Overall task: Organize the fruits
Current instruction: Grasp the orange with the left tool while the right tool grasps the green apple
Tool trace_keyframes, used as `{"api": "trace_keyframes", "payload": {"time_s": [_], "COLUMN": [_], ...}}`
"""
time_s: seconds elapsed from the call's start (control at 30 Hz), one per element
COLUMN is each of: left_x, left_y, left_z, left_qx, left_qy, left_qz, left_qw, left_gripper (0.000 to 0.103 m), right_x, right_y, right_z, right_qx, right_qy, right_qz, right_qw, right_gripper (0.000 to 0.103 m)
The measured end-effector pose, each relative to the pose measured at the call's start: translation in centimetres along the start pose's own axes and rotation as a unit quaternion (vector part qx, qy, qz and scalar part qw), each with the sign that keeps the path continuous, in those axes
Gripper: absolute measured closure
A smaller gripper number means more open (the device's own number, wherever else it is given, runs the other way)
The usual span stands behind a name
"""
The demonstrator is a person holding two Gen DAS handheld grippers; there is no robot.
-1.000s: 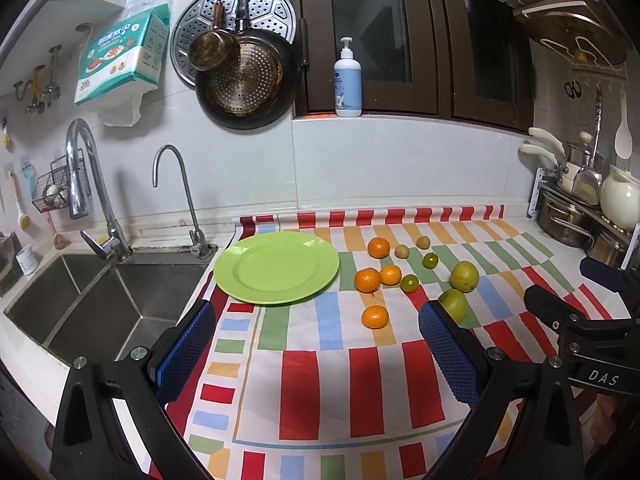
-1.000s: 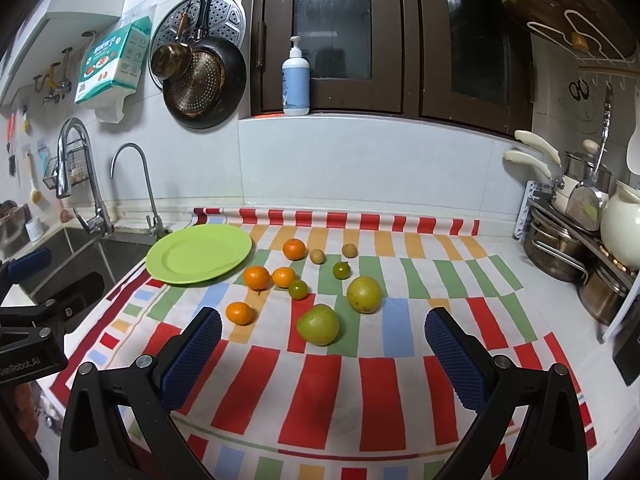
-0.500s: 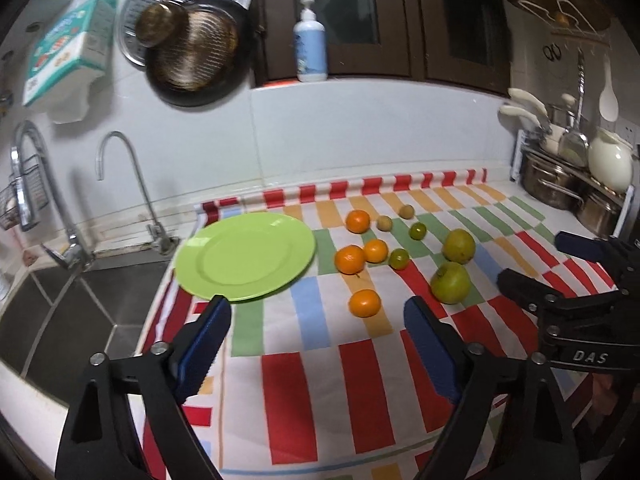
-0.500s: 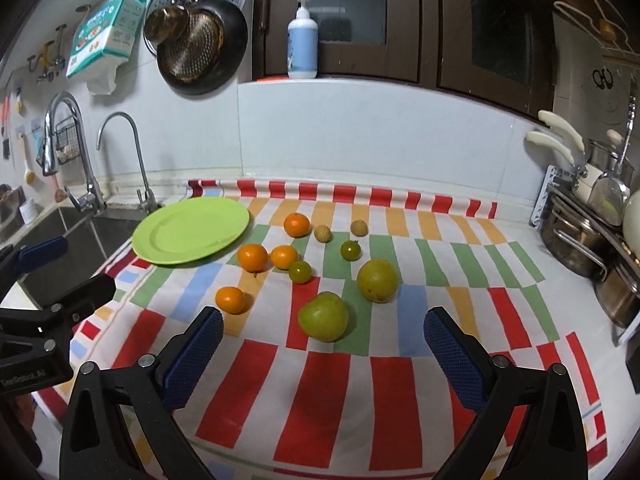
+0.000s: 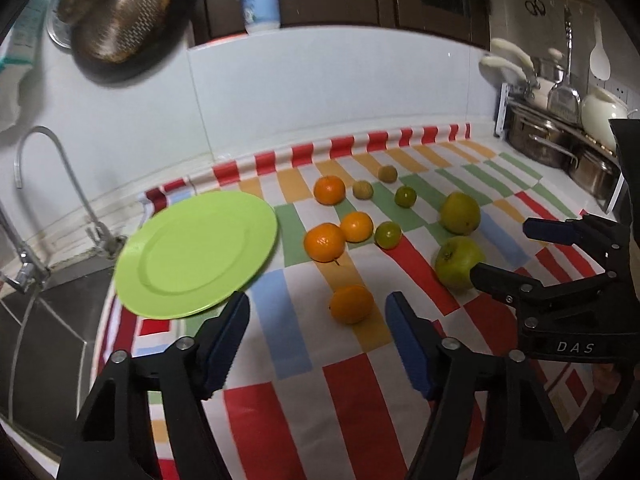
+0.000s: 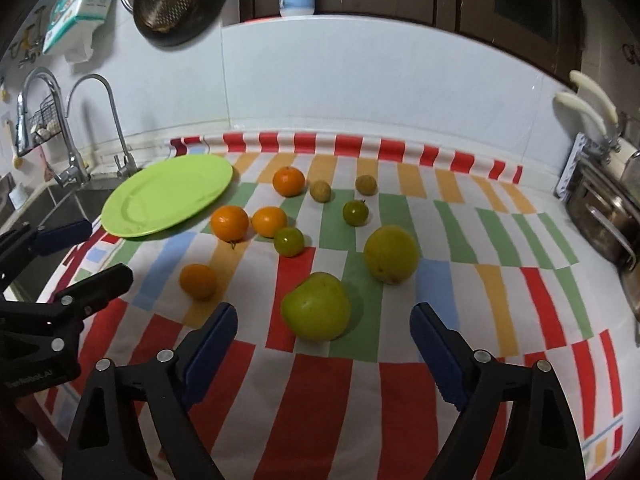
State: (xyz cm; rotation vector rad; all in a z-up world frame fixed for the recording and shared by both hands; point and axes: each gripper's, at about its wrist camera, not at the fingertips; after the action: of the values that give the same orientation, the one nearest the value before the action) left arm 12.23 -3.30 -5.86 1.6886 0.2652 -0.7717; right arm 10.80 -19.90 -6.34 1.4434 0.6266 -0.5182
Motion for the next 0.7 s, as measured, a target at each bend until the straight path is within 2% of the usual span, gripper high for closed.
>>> {"api": "trace_keyframes", "payload": {"time_s": [0.23,0.4,0.7], "left_x": [4.0,5.8,7.9], "left_y": [-0.5,-1.0,-0.6], "left_z": [0.4,0.7,0.7], "left_qx": [-0.001,0.004,-0.004], "left_qy": [-0.032,-0.047,-0.071], "left_qz": [-0.053,-0.077,-0.093], "left_qw": [0.9981,0.9959,0.9931], "left_gripper": [0.04,0.044,0.063], "right_x": [3.6,5.1,6.6], "right_y": [-0.1,-0.5,-0.7], "right_z": [0.8,0.9,1.0], "right_qx": [0.011,0.008,0.004], "right_qy": [0.017,0.024,0.033], "right_qz": [-0.041,-0.061,-0.073], "right_qw": [0.999,0.998,0.997], "right_gripper": [0.022,0.024,0.032]}}
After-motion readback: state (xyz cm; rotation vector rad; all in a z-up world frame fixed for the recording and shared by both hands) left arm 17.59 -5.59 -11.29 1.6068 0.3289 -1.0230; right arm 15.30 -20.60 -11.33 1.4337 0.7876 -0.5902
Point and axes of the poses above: each gripper's, at about its wrist camera, not at the fingertips, and x roughly the way its jaws point, z to its right, y to its top, and after that the axes turned 3 degrees about z, right-handed
